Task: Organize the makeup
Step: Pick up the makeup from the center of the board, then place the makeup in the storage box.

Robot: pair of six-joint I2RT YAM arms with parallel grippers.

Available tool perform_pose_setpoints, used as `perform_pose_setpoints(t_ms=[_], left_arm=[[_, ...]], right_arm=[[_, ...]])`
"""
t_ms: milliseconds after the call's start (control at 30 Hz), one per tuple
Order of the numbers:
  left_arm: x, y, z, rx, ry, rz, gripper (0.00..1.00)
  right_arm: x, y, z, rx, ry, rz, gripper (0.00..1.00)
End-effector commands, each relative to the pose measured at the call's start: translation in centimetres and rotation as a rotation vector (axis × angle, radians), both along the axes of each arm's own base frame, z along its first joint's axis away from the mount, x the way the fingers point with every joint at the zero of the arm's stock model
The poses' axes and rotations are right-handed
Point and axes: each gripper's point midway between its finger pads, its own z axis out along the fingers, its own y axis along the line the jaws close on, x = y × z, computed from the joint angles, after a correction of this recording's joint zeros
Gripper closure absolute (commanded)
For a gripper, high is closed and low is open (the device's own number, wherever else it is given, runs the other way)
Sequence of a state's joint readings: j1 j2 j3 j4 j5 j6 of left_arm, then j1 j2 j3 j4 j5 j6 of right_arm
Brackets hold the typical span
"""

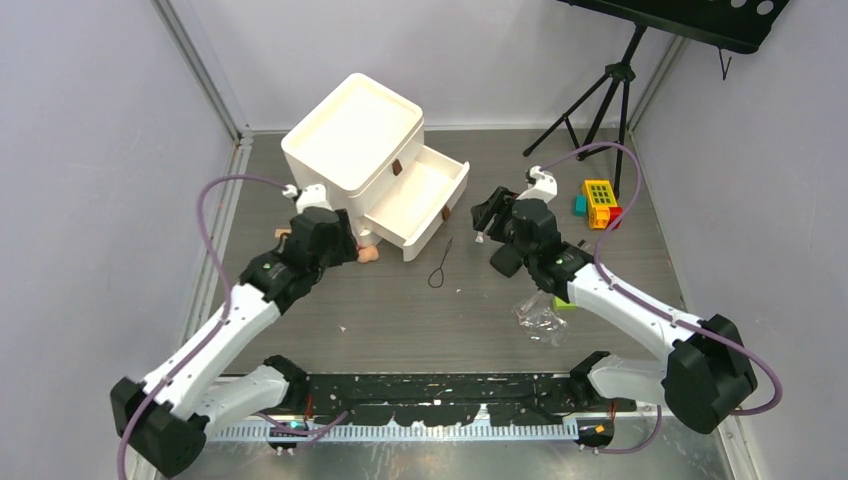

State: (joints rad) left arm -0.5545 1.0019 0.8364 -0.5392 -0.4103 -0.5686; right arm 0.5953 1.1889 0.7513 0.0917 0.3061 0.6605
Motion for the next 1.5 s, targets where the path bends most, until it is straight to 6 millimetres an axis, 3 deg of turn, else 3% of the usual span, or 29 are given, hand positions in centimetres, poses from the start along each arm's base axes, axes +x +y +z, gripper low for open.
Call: perform_pose_setpoints(t_ms=[0,133,233,433,533,800,967,1167,1467], left_arm=[[-0.9,1.0,7.7,-0.034,-0.121,-0.005,0.56],[-0.7,-0.1,13.6,-0.089,-0.231,-0.082,0.56],[0.6,-1.5,17.5,-0.080,-0.300,-0.153,0.56],[6.4,-4.0,22.8,0.116,-0.357,-0.285,0.56],[10.5,-5.1,24.4,0.143,-0.380,-0.349,0.56],[19.7,-4.7,24.9,0.054,-0.409,-0.495,0.59],[23.6,-4.7,22.6,0.097,-0.377,-0.571,0.59],[26.4,-4.3,20.4,0.115,-0.360,-0.600,0.59],[28.2,-3.6,18.0,0.183,-0.331,-0.632,0.57]], right_arm=[[0.0,-0.8,1.3,0.031,-0.038,-0.040,0.35],[-0.2,-1.0,1.3,0.033,-0.037,-0.047,0.35],[-0.4,-1.3,1.6,0.034,-0.041,-0.051,0.35],[-1.1,-1.6,2.2,0.040,-0.048,-0.043,0.35],[-1.4,-1.8,2.4,0.036,-0.048,-0.041,0.35],[-2.0,-2.6,2.5,0.002,-0.052,-0.046,0.35],[-1.8,-2.9,2.3,-0.014,-0.053,-0.057,0.36],[-1.6,-2.8,1.7,-0.026,-0.038,-0.061,0.36],[-1.3,-2.3,0.9,-0.038,-0.013,-0.044,0.36]])
